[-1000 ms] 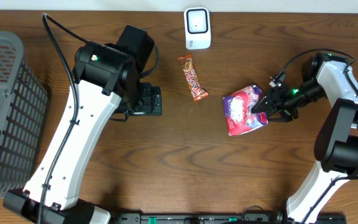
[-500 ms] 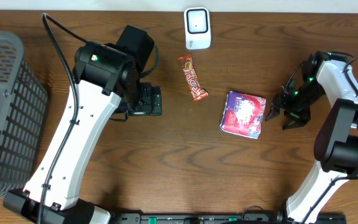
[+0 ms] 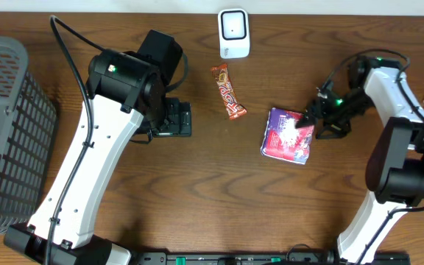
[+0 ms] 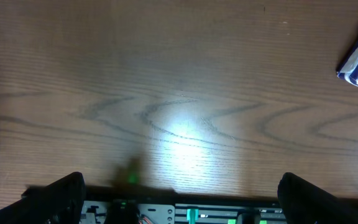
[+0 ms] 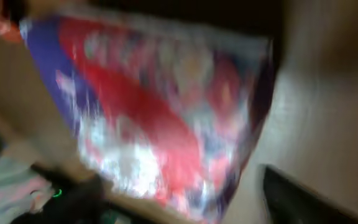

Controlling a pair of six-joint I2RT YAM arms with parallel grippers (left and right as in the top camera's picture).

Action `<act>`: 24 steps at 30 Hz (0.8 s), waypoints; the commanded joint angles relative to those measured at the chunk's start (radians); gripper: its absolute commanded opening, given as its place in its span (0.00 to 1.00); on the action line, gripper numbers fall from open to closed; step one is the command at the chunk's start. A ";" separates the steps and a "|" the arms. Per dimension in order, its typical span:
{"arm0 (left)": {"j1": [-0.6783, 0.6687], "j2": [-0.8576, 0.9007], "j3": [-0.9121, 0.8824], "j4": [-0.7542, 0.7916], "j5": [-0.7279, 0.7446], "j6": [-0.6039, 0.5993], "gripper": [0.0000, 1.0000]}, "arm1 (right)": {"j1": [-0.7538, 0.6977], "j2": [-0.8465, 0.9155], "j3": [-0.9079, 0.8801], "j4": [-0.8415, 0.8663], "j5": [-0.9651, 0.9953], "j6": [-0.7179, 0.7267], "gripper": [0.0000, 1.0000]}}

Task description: Scan the item barcode

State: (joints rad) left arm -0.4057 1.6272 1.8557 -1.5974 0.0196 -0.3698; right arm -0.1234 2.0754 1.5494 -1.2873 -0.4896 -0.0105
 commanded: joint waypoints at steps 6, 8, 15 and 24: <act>0.006 0.002 -0.001 -0.005 -0.005 -0.010 0.98 | 0.113 -0.002 -0.156 0.232 0.139 0.248 0.59; 0.006 0.002 -0.001 -0.005 -0.005 -0.010 0.98 | 0.141 -0.002 -0.196 0.290 0.139 0.283 0.29; 0.006 0.002 -0.001 -0.005 -0.006 -0.010 0.98 | 0.222 -0.003 -0.180 0.411 0.019 0.364 0.01; 0.006 0.002 -0.001 -0.005 -0.005 -0.010 0.98 | 0.224 -0.003 0.175 0.573 -0.005 0.668 0.01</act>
State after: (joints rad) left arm -0.4057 1.6272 1.8557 -1.5974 0.0200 -0.3698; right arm 0.1059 2.0861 1.6009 -0.7696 -0.4652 0.5091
